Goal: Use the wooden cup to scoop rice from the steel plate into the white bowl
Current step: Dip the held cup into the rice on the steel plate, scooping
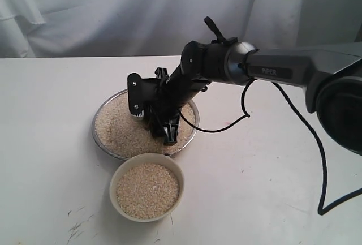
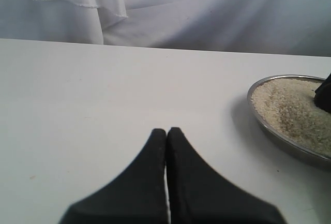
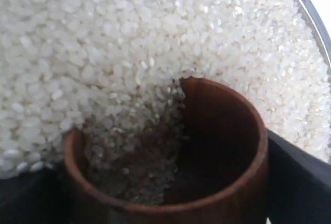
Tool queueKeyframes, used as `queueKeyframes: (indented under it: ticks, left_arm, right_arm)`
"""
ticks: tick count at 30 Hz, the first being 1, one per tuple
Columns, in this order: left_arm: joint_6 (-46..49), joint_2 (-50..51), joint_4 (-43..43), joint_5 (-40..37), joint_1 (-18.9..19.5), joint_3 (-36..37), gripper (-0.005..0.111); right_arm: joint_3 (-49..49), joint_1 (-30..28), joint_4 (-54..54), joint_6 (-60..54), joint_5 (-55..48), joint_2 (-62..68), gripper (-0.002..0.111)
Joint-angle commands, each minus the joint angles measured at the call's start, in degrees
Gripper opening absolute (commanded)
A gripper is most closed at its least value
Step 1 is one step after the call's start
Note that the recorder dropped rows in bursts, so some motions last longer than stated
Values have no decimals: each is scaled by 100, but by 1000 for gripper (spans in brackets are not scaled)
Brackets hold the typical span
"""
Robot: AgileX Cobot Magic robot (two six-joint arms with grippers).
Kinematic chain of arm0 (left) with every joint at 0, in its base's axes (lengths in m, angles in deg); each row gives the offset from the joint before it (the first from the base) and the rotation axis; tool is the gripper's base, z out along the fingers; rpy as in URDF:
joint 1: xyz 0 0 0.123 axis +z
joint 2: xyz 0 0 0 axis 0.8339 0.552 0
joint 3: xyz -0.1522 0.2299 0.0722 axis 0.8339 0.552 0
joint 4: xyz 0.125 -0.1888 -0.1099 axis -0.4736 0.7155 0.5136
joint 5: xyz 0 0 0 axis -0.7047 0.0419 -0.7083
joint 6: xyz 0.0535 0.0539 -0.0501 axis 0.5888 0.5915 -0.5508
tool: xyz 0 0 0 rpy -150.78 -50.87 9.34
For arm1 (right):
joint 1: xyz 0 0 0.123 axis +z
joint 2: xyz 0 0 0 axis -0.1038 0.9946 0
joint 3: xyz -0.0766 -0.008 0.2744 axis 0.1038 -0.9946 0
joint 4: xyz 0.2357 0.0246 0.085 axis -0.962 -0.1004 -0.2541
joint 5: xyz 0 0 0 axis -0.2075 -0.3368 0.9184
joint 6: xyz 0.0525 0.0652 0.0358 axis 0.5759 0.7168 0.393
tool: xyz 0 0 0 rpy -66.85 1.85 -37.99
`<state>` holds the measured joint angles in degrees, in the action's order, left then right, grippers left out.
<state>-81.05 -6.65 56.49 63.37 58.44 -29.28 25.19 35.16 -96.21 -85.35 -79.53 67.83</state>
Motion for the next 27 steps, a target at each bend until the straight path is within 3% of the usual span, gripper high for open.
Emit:
queueKeyframes:
  ticks: [1,7,10,23,27]
  left_arm:
    - [-3,-24,9,40,11,28,0]
    - [-3,-24,9,40,11,28,0]
    - [-3,-24,9,40,11,28,0]
    - [-3,-24,9,40,11,28,0]
    - [-3,-24,9,40,11,28,0]
  right_arm:
    - [32,-56,-354,-238,-457,6,0]
    - [32,-19,648,-344,-175,13,0]
    - [32,20,1104,-339,484,38,0]
    - [7,187,1261,-1404,723,38,0]
    - [7,298,813,-1429,594,38,0]
